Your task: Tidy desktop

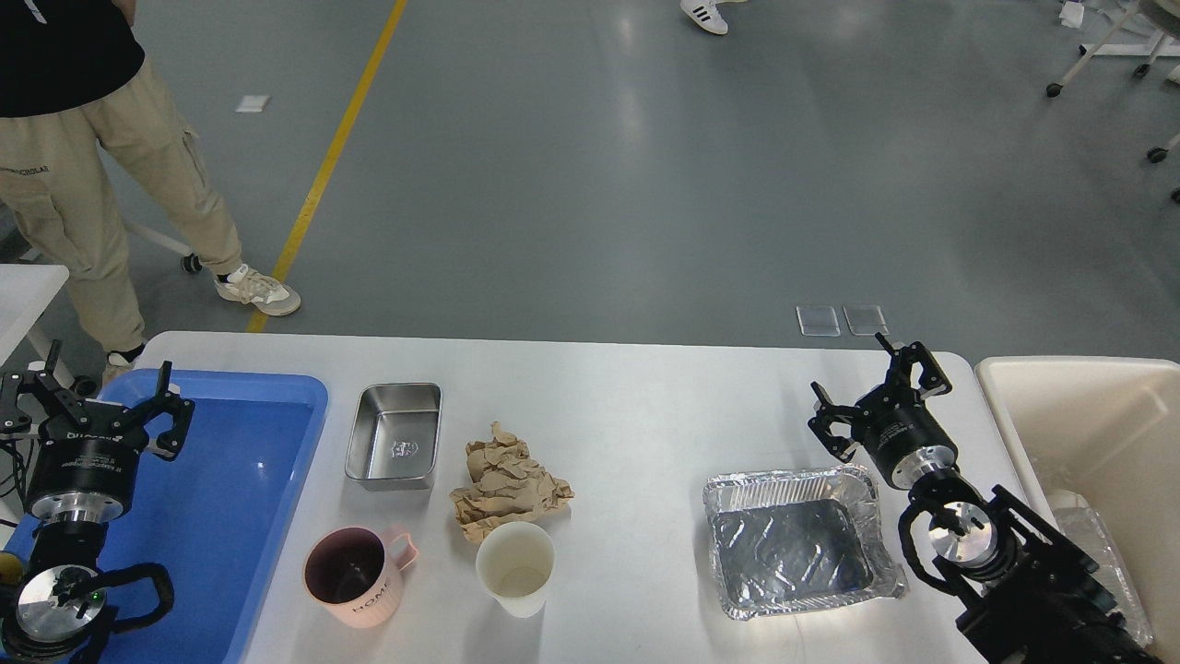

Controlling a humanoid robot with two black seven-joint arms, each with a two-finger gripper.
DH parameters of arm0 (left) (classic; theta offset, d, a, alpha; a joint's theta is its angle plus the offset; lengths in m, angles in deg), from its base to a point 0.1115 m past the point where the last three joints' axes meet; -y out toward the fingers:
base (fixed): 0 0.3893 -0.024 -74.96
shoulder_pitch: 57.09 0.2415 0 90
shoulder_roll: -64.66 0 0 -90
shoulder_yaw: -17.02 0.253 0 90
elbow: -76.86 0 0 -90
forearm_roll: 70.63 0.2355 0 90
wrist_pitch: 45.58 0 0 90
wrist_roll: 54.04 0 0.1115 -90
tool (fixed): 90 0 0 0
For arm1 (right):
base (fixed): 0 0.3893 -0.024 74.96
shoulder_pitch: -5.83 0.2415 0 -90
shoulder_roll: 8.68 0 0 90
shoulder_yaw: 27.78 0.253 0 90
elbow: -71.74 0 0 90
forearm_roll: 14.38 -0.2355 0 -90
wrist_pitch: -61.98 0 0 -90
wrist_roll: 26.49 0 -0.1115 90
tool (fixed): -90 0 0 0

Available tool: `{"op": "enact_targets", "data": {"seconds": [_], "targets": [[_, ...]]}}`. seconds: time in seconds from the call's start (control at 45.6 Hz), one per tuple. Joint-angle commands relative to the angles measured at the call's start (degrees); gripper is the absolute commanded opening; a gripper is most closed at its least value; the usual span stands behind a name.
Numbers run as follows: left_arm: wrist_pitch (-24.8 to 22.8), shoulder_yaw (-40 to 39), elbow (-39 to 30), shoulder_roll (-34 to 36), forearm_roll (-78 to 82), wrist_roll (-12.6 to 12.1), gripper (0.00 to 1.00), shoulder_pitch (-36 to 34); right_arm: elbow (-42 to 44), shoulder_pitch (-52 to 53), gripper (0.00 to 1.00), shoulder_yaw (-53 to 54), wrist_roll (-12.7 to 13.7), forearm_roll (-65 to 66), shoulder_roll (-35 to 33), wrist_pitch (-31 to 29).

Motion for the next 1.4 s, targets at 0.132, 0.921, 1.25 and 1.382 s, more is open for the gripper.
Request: {"op": "enact_targets", "data": {"seconds": [0.132,0.921,1.25,1.382], "targets": [[1.7,0.5,0.0,0.4,-0.2,-0.7,1.0,-0.2,0.0,0.0,1.0,-0.1,0.0,0.0,0.0,0.6],[0.1,0.2,0.0,1.1,-0.2,-0.4,1.0,0.1,-0.1,-0.1,1.0,-1.7,0.0,-0.1,0.9,1.5],[0.6,1.2,0.1,0.8,-0.2,-0.9,1.0,-0.3,-0.9,-0.3,1.0,-1.8,0.0,-0.1,1.2,1.2],[0.6,1.4,0.0,0.6,-0.2,-0.9,1.0,-0.4,-1.0,-0.3,1.0,-2.1,0.0,-0.1,1.1,1.2]]}}
